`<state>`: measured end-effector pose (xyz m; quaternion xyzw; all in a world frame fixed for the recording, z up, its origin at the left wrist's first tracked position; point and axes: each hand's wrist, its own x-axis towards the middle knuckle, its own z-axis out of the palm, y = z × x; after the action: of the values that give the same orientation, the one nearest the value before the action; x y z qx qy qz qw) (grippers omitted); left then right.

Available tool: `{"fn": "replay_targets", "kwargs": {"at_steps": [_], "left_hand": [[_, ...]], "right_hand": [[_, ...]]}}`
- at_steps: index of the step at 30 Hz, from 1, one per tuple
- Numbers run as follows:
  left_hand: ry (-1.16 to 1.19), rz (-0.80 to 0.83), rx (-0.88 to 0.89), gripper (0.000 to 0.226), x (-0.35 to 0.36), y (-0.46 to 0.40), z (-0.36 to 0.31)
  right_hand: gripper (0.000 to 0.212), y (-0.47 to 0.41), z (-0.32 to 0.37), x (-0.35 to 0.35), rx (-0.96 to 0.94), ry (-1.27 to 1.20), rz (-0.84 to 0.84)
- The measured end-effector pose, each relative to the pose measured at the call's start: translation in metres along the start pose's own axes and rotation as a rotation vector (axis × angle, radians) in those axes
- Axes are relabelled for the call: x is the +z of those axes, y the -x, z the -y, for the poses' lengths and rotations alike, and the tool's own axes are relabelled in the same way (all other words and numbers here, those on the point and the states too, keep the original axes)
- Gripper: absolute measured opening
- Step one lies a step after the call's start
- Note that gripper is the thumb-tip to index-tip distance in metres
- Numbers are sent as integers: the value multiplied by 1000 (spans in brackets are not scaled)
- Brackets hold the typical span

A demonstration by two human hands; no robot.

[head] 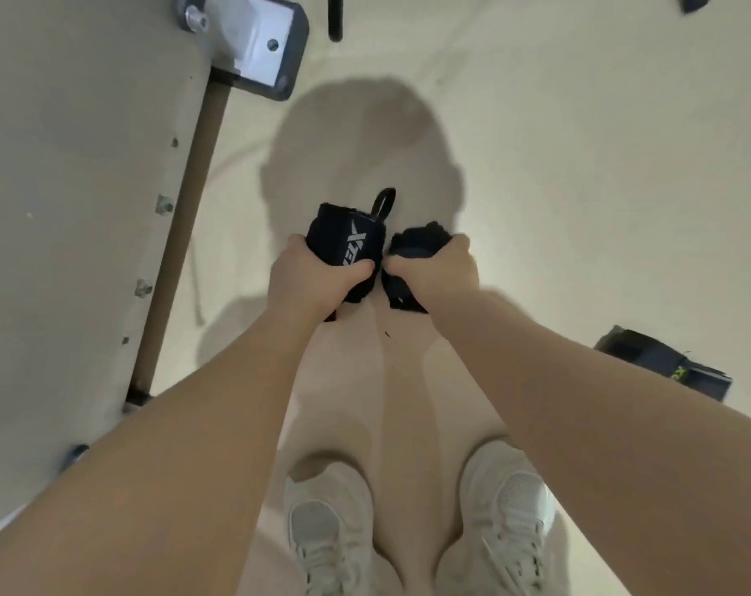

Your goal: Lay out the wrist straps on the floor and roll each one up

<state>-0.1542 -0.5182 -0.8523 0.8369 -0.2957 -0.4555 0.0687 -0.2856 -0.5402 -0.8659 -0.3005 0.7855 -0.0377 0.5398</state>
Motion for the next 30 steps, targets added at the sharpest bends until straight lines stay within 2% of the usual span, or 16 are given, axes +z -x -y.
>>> {"fn": "replay_targets", "kwargs": {"at_steps": [3,6,9,12,14,17,20,24,27,30], "left_hand": [[51,1,-44,51,-38,55,-14],[22,78,-81,58,-98,133,-40],[-31,150,-46,63,-157,220,-81],[-26,229,51,65,-207,301,-130],[-51,335,147,67,-230,352,-160],[-52,490,302,58,-248,422,-207],[-86,656,416,52,-250,493,-242],[-218,878,556,62,-228,594,-271],[-353,992,670,61,-188,681,-269],[-487,1141,771,44,-138,771,-252]], "right_hand": [[69,58,-9,-46,62,-93,102],[80,149,6,-119,111,-99,182],[73,241,39,-198,93,-121,224],[75,329,73,-264,25,-210,278],[62,387,86,-301,-7,-299,270],[30,470,95,-348,-130,-460,250],[25,547,66,-384,-199,-645,128],[53,640,-11,-422,-155,-882,-107],[34,702,-89,-446,-134,-1036,-270],[42,753,-173,-466,-105,-1162,-460]]}}
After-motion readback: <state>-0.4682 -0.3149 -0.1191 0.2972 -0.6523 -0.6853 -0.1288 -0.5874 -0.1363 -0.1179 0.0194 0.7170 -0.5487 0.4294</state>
